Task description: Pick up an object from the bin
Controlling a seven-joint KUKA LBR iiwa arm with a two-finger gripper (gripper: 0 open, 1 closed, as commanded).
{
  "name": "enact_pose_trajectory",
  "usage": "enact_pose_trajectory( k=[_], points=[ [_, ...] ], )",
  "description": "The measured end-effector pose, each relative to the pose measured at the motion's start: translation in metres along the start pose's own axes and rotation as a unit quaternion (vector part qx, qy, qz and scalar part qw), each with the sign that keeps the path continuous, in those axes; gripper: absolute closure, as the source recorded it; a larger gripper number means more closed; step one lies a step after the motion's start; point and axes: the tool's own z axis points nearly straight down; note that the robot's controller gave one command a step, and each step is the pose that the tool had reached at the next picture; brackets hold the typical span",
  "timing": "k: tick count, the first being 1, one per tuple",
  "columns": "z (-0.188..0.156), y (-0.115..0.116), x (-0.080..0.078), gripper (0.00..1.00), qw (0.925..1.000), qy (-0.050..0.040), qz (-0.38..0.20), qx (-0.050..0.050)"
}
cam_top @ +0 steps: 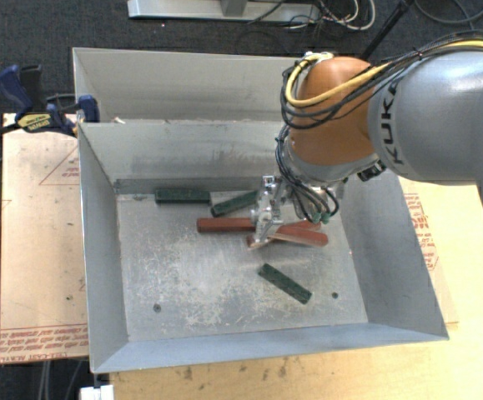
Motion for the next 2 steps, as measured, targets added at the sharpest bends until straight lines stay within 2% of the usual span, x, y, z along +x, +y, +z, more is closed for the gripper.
enact_pose_trajectory(
  k=[1, 2],
  points=[
    [0.024, 0.002, -0.004, 1.00, 1.0000, 0.0032, 0.005, 0.000],
    [-0.060, 0.000, 0.008, 1.00, 1.0000, 0.0030, 0.001, 0.000]
  ],
)
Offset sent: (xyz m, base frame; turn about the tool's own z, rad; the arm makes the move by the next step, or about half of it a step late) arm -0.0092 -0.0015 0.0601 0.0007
